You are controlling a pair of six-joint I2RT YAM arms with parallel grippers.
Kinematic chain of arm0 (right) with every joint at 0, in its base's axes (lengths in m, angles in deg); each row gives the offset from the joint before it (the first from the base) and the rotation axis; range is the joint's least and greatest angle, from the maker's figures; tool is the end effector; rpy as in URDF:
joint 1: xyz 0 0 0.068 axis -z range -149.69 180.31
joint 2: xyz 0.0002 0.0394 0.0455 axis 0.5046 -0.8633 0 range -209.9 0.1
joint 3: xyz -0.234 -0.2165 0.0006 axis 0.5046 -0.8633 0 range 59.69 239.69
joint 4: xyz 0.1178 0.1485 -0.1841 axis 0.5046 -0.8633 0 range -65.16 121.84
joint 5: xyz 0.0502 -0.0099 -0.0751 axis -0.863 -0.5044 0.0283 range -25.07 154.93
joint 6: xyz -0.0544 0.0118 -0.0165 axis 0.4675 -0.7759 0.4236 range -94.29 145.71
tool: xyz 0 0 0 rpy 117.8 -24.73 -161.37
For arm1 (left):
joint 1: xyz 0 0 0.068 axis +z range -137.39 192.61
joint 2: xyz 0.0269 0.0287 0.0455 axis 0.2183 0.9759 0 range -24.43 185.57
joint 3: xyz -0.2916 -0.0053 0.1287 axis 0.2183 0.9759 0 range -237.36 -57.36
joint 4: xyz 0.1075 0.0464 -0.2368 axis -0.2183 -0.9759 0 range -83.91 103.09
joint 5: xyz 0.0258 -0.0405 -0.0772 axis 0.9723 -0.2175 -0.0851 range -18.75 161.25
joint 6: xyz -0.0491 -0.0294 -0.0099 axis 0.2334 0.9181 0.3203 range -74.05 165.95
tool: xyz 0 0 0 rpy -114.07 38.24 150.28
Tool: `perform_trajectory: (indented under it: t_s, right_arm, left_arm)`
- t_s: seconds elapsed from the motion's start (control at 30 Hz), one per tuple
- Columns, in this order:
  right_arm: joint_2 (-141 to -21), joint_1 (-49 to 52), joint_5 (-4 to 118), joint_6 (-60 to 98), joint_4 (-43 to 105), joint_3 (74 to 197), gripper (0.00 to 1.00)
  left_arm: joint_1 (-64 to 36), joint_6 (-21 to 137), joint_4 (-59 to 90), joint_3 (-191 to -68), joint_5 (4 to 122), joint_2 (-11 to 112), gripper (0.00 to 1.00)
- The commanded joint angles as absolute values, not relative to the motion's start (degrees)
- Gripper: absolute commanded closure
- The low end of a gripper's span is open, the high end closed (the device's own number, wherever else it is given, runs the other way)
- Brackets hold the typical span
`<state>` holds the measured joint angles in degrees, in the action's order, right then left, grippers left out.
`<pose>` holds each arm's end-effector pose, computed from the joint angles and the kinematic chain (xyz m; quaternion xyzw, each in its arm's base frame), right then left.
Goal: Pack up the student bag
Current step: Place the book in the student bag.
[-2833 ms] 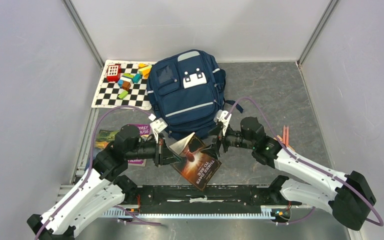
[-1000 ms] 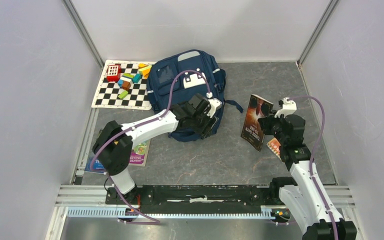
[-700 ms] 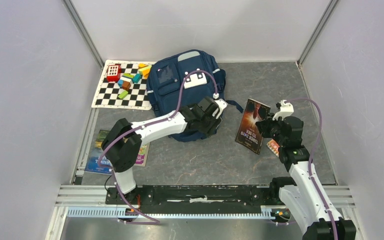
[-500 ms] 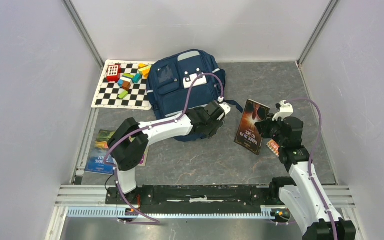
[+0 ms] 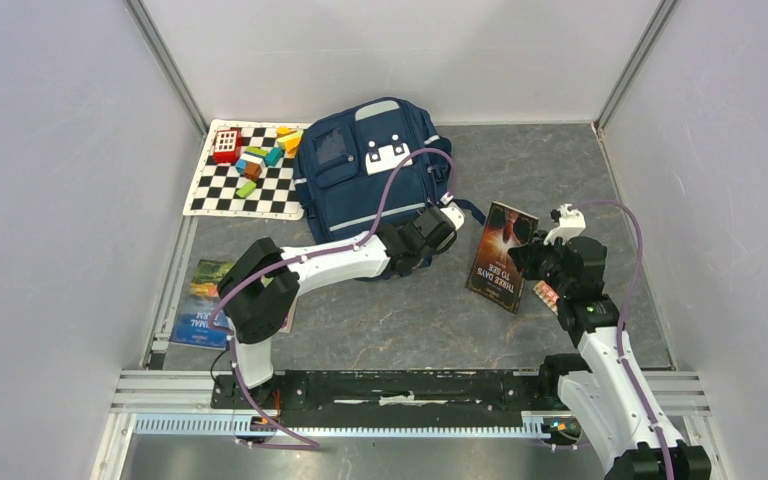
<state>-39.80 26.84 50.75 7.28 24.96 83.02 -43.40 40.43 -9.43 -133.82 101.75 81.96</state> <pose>0.1401 0.0186 0.2545 0.0409 0.8314 0.2047 0.5150 0.2520 -0.3360 0.2533 0.3945 0.8282 0.0929 0.3871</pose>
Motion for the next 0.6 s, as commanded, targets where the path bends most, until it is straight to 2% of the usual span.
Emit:
perform_trajectory:
  t_s: [0.0,0.1,0.23,0.37,0.5,0.53,0.57]
  right_arm:
    - [-38.41,26.89,49.56,7.51,26.64,83.13,1.0]
    - [-38.2,26.93,49.53,7.3,26.36,82.99,1.0]
    - [-37.55,26.89,49.16,6.88,25.92,83.16,1.0]
    - [-36.82,26.93,49.02,7.05,24.91,83.84,1.0]
    - [-36.16,26.89,48.82,7.08,24.43,83.86,1.0]
    - [-36.11,26.88,48.65,7.0,24.44,83.73,1.0]
    - [-36.04,26.89,48.36,6.71,24.42,83.55,1.0]
  left_arm:
    - [-43.15,37.3,-5.34,-133.6,106.92,81.6,0.63]
    - [-43.11,37.78,-5.58,-133.15,105.78,81.88,0.66]
    - [-43.11,39.08,-5.23,-132.36,101.33,82.51,0.61]
    - [-43.11,38.36,-4.9,-132.18,102.8,83.56,0.6]
    - [-43.11,37.64,-3.98,-131.29,103.5,84.02,0.54]
    - [-43.07,37.52,-3.89,-131.29,103.42,84.11,0.56]
    - [-43.11,37.56,-3.94,-131.32,103.33,83.96,0.65]
